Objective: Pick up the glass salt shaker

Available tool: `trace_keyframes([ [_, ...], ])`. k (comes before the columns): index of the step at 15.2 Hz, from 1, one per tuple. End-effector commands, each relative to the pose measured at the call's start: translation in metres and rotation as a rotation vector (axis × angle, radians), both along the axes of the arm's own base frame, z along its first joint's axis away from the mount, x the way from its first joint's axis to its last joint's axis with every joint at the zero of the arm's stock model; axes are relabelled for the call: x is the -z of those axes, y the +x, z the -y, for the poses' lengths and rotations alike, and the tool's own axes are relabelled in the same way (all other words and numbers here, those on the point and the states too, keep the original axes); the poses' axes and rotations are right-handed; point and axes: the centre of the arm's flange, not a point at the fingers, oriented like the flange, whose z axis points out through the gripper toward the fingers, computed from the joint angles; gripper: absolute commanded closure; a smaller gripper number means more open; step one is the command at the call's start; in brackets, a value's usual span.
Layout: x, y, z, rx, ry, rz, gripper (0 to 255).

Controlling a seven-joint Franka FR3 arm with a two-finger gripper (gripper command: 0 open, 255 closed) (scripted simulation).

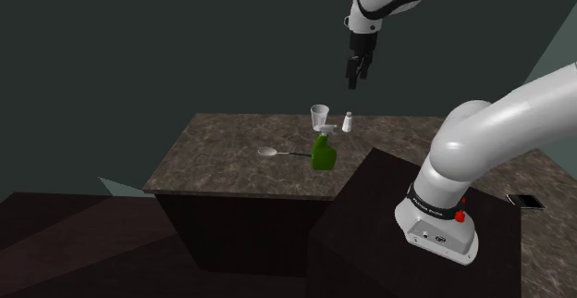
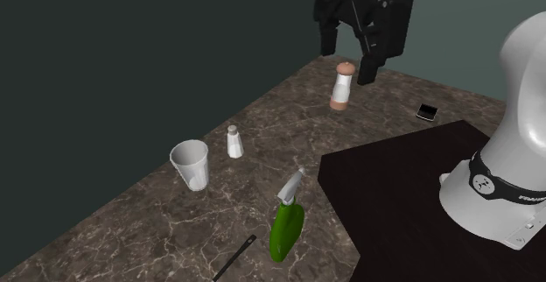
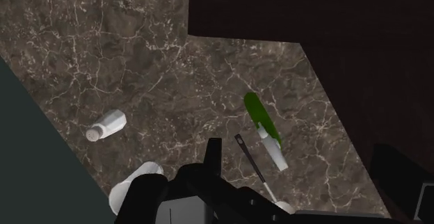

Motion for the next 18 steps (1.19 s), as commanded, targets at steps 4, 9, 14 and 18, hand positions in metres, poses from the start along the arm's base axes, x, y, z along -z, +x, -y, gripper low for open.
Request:
trace_keyframes([
  [4,0.046,0.016,0.042,-0.012,-0.011,0.007,0],
  [9,0.091,0.034,0.084,-0.022,-0.022,0.012,0],
  [14,0.136,0.052,0.127,-0.032,-0.032,0.018,0],
  [18,0.171,0.067,0.162,-0.041,-0.041,0.022,0],
])
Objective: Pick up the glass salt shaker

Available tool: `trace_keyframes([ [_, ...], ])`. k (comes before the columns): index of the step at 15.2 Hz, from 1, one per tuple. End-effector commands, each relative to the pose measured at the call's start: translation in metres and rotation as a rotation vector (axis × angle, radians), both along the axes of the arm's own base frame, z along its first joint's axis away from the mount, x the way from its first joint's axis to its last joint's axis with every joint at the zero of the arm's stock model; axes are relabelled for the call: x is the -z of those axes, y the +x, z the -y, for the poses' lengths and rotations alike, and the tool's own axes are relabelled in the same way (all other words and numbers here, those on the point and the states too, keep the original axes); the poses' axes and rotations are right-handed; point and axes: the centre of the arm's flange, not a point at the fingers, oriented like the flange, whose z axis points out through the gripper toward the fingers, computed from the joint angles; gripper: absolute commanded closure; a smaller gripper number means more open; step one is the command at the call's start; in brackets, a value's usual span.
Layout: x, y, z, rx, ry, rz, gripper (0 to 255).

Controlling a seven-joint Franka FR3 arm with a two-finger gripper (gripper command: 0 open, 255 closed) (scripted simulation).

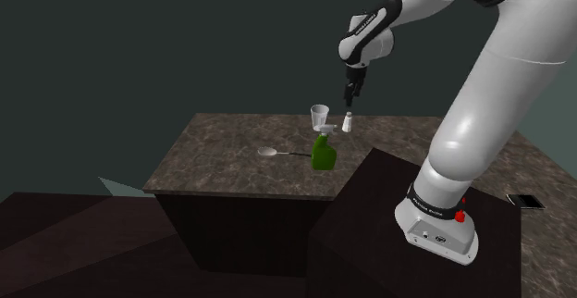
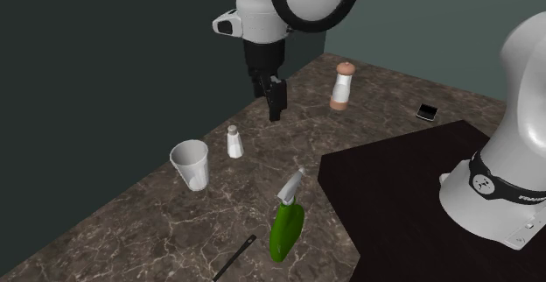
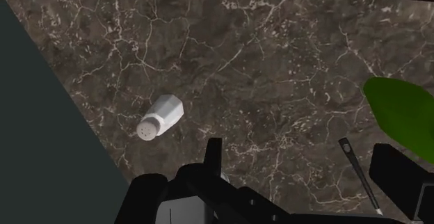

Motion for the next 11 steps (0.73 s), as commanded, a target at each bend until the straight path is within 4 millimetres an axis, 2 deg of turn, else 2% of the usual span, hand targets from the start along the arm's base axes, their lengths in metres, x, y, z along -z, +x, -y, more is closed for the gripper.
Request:
trace_keyframes([
  [1,0.018,0.005,0.018,-0.005,-0.006,0.003,0],
  [11,0.105,0.046,0.105,-0.026,-0.027,0.013,0],
])
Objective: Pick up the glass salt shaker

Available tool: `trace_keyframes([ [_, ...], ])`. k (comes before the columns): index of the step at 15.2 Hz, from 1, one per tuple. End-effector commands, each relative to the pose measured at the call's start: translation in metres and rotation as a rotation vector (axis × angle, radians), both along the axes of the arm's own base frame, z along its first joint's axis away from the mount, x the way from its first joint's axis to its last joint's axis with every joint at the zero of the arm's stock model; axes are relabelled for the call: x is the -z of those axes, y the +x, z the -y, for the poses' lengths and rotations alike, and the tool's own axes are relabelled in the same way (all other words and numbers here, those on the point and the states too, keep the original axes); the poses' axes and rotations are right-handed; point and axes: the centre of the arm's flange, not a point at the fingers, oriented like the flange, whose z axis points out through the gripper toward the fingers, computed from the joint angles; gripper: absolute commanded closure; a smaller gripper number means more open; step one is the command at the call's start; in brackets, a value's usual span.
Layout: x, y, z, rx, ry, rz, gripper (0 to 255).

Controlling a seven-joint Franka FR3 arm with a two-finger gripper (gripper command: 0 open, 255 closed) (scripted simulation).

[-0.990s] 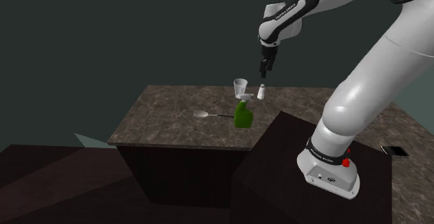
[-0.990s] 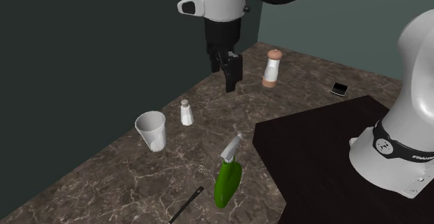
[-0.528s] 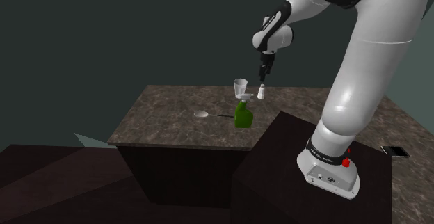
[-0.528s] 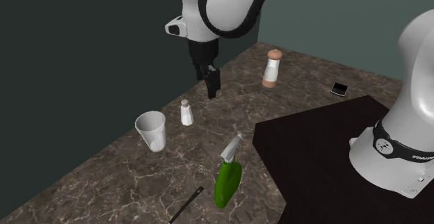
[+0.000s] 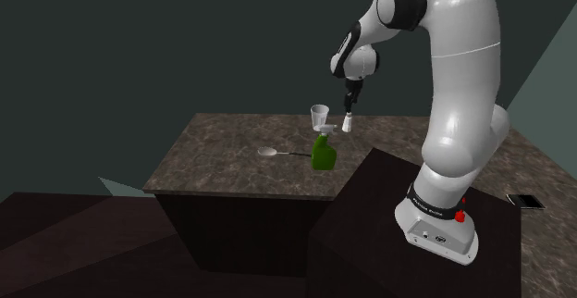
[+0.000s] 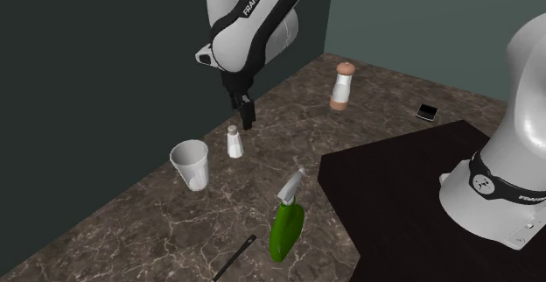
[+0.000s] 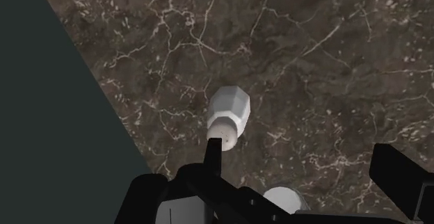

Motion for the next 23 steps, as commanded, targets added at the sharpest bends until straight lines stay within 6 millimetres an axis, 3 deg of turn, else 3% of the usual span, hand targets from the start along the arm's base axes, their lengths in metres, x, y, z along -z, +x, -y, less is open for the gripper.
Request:
trace_keyframes([
  [1,0.018,0.010,0.016,-0.005,-0.003,0.003,0],
  [5,0.046,0.024,0.045,-0.012,-0.010,0.006,0],
  [12,0.086,0.024,0.045,-0.012,-0.010,0.006,0],
  [14,0.086,0.024,0.045,-0.012,-0.010,0.006,0],
  [15,0.086,0.024,0.045,-0.012,-0.010,0.006,255],
  [23,0.086,0.024,0.045,-0.012,-0.010,0.006,255],
])
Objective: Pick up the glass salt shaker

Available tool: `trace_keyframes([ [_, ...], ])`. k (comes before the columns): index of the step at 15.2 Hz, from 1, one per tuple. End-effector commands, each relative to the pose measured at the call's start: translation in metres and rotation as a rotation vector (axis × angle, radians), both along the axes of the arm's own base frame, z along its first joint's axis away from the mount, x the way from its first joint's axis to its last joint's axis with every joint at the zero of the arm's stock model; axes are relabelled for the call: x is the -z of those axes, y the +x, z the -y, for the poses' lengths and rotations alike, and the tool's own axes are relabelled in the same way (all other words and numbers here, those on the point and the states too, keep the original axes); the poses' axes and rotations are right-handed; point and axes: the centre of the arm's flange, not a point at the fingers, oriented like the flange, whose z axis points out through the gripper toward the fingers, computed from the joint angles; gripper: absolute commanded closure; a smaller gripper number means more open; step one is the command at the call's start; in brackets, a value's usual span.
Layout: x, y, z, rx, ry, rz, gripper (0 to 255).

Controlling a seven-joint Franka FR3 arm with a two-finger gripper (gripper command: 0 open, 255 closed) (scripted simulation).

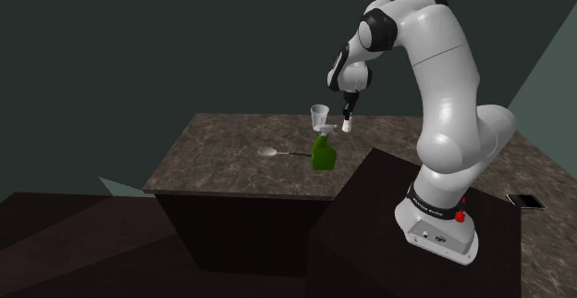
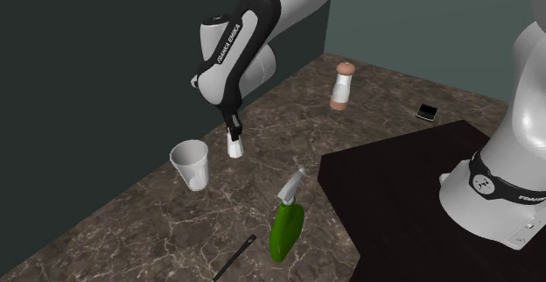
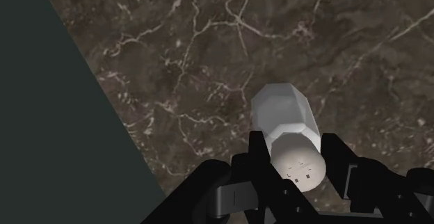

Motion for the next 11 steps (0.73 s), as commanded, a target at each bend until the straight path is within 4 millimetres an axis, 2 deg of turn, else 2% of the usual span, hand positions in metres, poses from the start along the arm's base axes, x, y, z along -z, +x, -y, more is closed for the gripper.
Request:
trace_keyframes([
  [1,0.001,0.000,-0.001,0.000,0.000,-0.001,255],
  [11,-0.052,0.000,-0.001,0.000,0.000,-0.001,255],
])
